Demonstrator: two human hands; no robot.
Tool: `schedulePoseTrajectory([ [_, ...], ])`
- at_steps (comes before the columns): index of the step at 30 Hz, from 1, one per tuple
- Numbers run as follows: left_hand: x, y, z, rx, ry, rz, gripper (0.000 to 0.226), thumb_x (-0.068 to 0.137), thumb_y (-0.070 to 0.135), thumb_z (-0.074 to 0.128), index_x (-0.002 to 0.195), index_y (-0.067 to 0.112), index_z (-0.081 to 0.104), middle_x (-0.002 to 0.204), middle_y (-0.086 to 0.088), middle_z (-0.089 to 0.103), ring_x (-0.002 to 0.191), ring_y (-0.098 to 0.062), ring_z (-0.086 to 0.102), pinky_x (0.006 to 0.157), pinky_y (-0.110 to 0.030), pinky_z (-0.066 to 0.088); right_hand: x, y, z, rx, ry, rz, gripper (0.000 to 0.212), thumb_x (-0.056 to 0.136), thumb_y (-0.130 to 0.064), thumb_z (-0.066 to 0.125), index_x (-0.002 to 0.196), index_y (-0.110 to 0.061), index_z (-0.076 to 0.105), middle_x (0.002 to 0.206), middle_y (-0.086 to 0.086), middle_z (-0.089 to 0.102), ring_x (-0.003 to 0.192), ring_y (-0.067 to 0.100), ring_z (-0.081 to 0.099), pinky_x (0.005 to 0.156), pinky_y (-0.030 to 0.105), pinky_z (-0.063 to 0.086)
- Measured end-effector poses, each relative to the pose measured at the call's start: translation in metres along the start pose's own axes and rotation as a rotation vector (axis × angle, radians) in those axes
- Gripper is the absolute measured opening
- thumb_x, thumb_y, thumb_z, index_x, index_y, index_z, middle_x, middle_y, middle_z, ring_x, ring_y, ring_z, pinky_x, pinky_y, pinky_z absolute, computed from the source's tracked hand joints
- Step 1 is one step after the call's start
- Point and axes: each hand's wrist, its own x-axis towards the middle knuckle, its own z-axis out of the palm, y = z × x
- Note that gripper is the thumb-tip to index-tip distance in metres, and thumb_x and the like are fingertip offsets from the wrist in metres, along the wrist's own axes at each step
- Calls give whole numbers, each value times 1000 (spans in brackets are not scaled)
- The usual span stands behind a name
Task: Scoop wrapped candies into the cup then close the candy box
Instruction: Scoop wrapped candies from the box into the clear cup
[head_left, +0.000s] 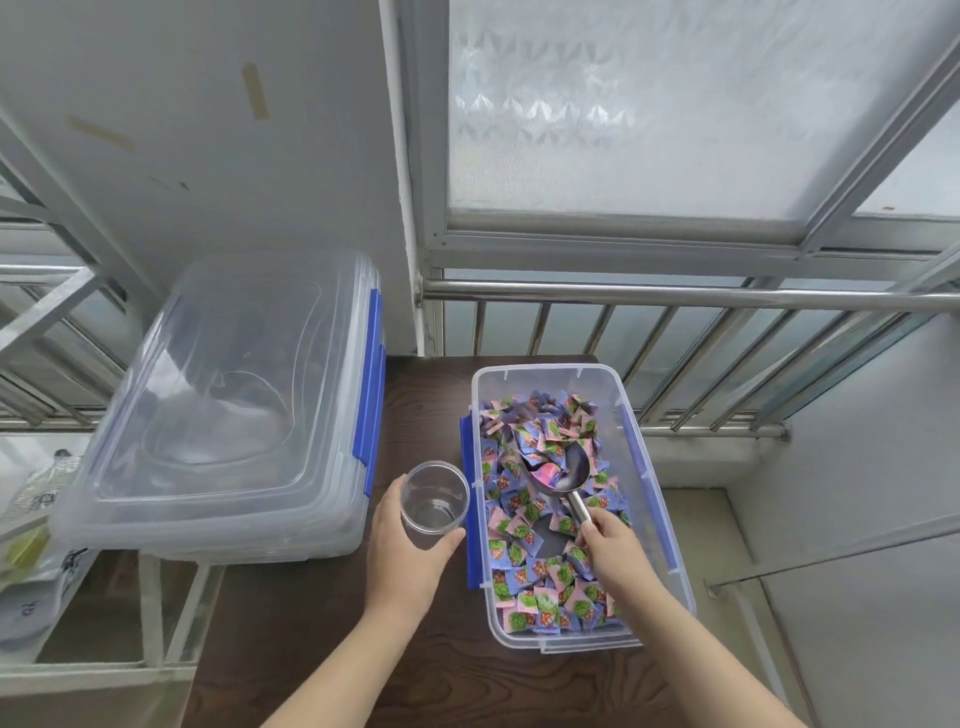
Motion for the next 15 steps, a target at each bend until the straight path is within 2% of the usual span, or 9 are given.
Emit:
schedulePoseTrajectory([
  [4,-2,3,0,41,-27,39,94,70,25,90,148,28,37,147,7,46,135,-14,44,108,-33,40,-3,9,-18,59,31,-5,25,101,-10,42,85,-9,61,68,6,47,52,15,35,50,27,27],
  [8,-2,5,-1,69,-31,53,94,71,27,89,149,29,36,148,7,46,135,-14,44,106,-34,42,-10,7,-35,82,40,-45,35,98,-11,47,63,-14,51,61,4,40,50,15,30,48,28,23],
  [12,1,7,-1,109,-39,78,94,71,28,89,149,32,35,148,10,45,135,-13,44,105,-35,45,-22,3,-42,-2,50,-169,37,101,-26,50,67,-15,56,58,-2,44,51,13,35,42,17,27],
  [15,3,9,0,121,-57,100,93,73,28,88,149,31,35,148,11,44,135,-11,43,104,-31,42,-27,-1,-49,-32,34,-242,35,100,-29,51,75,-8,64,57,-3,46,52,12,37,53,28,31],
])
